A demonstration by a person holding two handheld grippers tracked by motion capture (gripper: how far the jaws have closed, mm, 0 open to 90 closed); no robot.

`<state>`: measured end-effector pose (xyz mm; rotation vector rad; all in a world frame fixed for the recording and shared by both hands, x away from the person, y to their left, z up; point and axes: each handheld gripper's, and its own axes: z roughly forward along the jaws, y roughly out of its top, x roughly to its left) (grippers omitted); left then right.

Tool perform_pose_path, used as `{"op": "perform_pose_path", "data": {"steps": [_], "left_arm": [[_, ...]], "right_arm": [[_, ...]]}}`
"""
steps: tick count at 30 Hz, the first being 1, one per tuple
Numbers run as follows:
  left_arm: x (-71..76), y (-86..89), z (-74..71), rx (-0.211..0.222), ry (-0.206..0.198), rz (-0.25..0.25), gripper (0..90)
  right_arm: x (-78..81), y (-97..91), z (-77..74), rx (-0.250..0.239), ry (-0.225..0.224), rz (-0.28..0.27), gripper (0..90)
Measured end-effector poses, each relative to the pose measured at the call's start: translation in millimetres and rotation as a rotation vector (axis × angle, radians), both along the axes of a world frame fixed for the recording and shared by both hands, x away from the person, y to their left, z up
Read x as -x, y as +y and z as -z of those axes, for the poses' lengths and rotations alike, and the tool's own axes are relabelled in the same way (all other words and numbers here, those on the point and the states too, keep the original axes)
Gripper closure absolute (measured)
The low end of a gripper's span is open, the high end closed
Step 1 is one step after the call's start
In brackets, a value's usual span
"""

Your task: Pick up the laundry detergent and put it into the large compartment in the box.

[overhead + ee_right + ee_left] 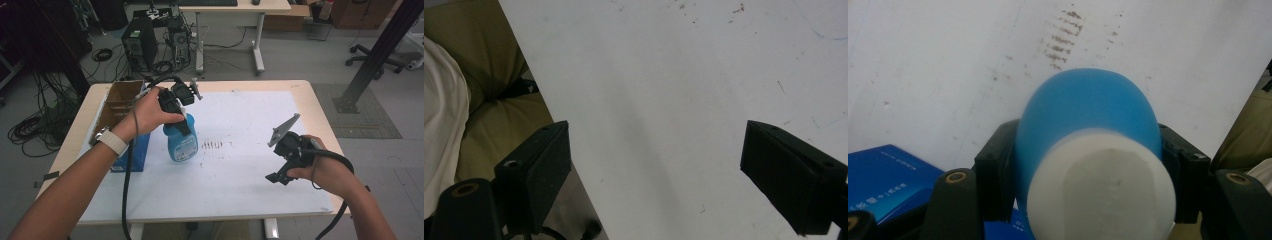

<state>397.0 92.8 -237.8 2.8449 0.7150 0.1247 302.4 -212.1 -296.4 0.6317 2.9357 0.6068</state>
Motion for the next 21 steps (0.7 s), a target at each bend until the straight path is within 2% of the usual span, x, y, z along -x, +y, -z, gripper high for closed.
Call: {"op": "perform_pose_path", "data": {"steps": [6,17,21], "left_arm": [[2.8,0.9,-8.2,0.001,-0.005,-0.016,37.2],[7.5,5.7,-26.4,-0.003,-0.017,-0.093,37.3],[8.6,7.2,-31.0,0.000,-0.023,-0.102,37.3]], "right_arm": [[0.8,0.1,-1.6,-0.001,-0.005,-0.002,13.1],[1.7,2.2,-3.0,-0.004,-0.012,-0.013,13.1],[1.8,3.0,-4.0,-0.006,-0.013,-0.015,13.1]]}}
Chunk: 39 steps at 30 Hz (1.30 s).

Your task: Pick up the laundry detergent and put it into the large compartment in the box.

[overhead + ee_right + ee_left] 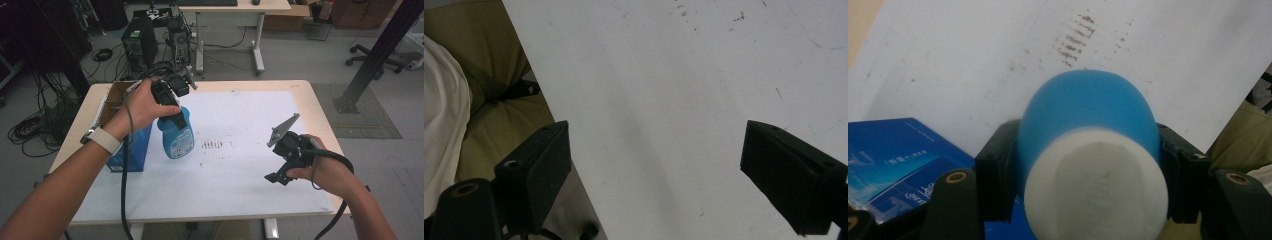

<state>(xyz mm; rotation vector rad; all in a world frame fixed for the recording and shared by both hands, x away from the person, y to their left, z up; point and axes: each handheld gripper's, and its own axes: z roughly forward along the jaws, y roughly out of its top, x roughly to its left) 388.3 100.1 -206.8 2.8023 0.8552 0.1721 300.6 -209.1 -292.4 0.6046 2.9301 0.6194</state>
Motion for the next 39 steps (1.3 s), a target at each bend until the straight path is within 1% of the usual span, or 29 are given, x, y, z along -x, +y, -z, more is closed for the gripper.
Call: {"op": "perform_pose_path", "data": {"steps": [3,5,9,11,12,16,20,21,22,23,26,31,34,36,38,39], "left_arm": [[0.5,2.0,-5.3,0.006,-0.006,-0.019,37.3],[1.7,2.5,-9.0,0.008,-0.018,-0.018,37.3],[3.3,4.4,-16.6,0.010,-0.030,-0.034,37.3],[3.8,5.4,-19.7,0.013,-0.032,-0.047,37.3],[4.5,6.4,-23.7,0.017,-0.036,-0.058,37.3],[5.8,6.7,-28.7,0.017,-0.043,-0.058,37.4],[6.7,8.4,-35.1,0.019,-0.038,-0.075,37.4],[7.2,9.5,-38.3,0.020,-0.038,-0.090,37.4],[7.2,9.5,-38.3,0.020,-0.038,-0.090,37.4],[7.6,10.6,-41.9,0.022,-0.037,-0.104,37.4],[8.0,11.3,-45.2,0.025,-0.040,-0.105,37.4],[8.1,13.0,-53.2,0.032,-0.032,-0.128,37.4],[8.8,13.6,-58.7,0.035,-0.036,-0.145,37.4],[10.0,13.9,-63.2,0.037,-0.046,-0.142,37.4],[10.5,15.7,-68.2,0.045,-0.050,-0.153,37.4],[10.5,15.7,-68.2,0.045,-0.050,-0.153,37.4]], "right_arm": [[-0.3,0.3,0.0,0.002,-0.001,-0.003,13.1],[0.0,1.3,-0.2,0.003,0.000,-0.004,13.1],[-0.2,2.7,-1.0,0.002,-0.004,-0.010,13.1],[-0.7,4.3,-1.5,0.001,-0.006,-0.015,13.1],[-0.8,4.8,-1.8,0.001,-0.006,-0.016,13.1],[-1.6,6.3,-2.3,0.001,-0.009,-0.022,13.1],[-2.0,7.5,-2.7,0.001,-0.009,-0.027,13.1],[-2.1,7.7,-2.8,0.000,-0.010,-0.027,13.1],[-2.1,7.7,-2.8,0.000,-0.010,-0.027,13.1],[-2.4,7.7,-3.1,0.001,-0.009,-0.028,13.1],[-2.6,7.9,-3.2,-0.001,-0.011,-0.032,13.1],[-1.9,8.4,-3.4,0.003,-0.010,-0.034,13.1],[-1.8,8.2,-3.8,0.001,-0.011,-0.036,13.1],[-1.9,8.4,-3.8,0.002,-0.010,-0.037,13.1],[-2.2,9.1,-3.3,0.001,-0.011,-0.042,13.1],[-2.2,9.3,-3.3,0.000,-0.011,-0.042,13.1]]}}
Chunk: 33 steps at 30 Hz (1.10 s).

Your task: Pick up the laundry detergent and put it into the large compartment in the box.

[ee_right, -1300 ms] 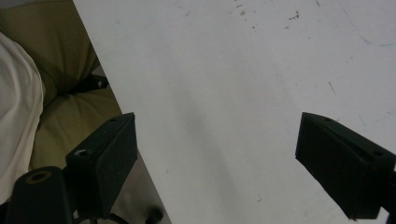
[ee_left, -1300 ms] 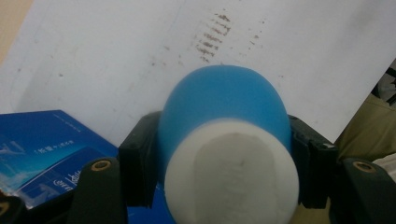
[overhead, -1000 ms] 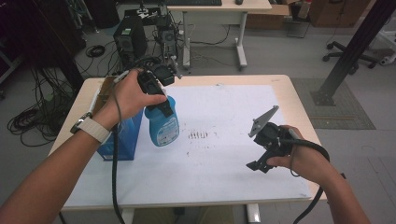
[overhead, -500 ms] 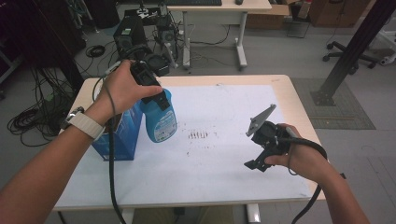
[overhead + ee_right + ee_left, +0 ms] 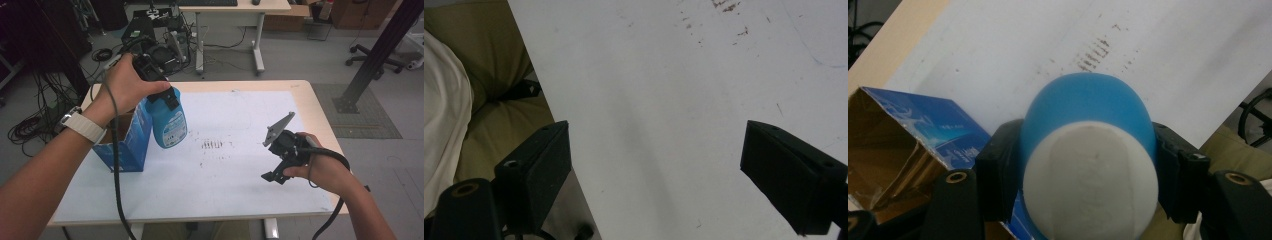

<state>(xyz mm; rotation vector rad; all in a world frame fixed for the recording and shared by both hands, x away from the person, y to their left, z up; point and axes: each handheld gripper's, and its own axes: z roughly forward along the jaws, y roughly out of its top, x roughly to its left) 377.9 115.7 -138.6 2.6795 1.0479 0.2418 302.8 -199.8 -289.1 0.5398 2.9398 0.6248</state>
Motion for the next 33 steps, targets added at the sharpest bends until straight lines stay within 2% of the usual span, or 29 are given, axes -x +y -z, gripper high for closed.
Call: {"op": "perform_pose_path", "data": {"steps": [11,14,23,24,33], "left_arm": [[-3.2,10.2,-18.7,0.033,0.013,-0.080,37.4],[-3.1,12.9,-23.7,0.030,0.013,-0.107,37.4],[-4.5,24.7,-35.8,0.025,-0.006,-0.179,37.5],[-5.3,27.8,-38.8,0.029,-0.008,-0.199,37.5],[-8.5,38.0,-46.4,0.031,-0.021,-0.261,37.5]], "right_arm": [[-1.1,2.8,-1.4,0.001,-0.001,-0.009,13.1],[-1.7,3.6,-1.2,0.001,-0.002,-0.011,13.1],[-3.9,7.1,-1.4,0.000,-0.001,-0.024,13.1],[-4.5,7.5,-1.2,0.001,-0.001,-0.022,13.1],[-6.7,10.3,-1.0,0.002,-0.002,-0.025,13.2]]}}
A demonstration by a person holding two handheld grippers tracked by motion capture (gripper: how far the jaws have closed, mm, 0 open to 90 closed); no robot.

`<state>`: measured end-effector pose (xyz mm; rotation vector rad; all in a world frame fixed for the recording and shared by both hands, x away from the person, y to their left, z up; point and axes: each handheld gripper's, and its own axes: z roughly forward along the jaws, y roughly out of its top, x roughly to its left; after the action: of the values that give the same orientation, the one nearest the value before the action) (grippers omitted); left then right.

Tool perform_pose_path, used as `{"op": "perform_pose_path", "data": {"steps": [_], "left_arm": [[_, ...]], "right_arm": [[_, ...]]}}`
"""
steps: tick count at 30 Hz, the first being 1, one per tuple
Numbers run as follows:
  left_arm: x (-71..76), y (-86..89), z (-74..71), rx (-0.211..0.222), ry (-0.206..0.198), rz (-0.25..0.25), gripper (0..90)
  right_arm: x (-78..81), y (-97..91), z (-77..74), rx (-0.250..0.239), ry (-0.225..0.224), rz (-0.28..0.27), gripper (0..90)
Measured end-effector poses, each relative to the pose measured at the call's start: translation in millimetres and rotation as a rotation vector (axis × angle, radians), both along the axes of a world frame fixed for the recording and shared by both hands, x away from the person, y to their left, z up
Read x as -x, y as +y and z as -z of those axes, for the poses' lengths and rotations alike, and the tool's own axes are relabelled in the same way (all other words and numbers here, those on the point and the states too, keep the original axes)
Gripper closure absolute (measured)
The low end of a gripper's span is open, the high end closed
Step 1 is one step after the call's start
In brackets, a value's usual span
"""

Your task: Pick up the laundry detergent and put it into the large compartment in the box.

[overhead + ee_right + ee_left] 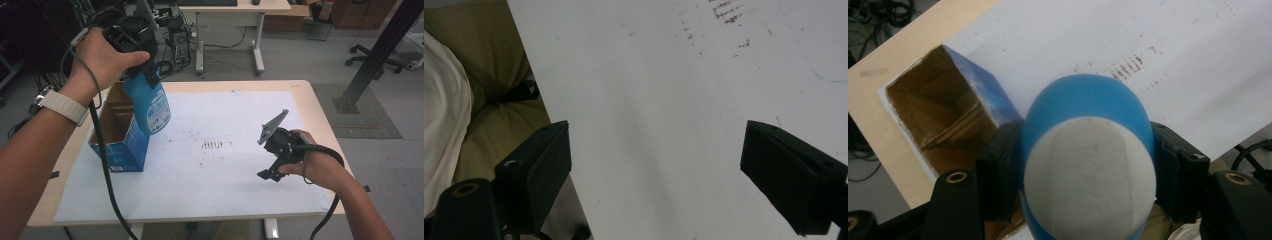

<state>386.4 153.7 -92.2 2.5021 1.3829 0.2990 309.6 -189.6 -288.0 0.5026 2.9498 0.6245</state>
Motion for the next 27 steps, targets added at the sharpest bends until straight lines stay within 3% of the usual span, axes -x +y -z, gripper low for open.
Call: {"op": "perform_pose_path", "data": {"steps": [27], "left_arm": [[-7.3,30.9,-18.5,0.022,-0.013,-0.154,37.5]], "right_arm": [[-1.4,4.0,-1.3,0.004,-0.004,-0.008,13.3]]}}
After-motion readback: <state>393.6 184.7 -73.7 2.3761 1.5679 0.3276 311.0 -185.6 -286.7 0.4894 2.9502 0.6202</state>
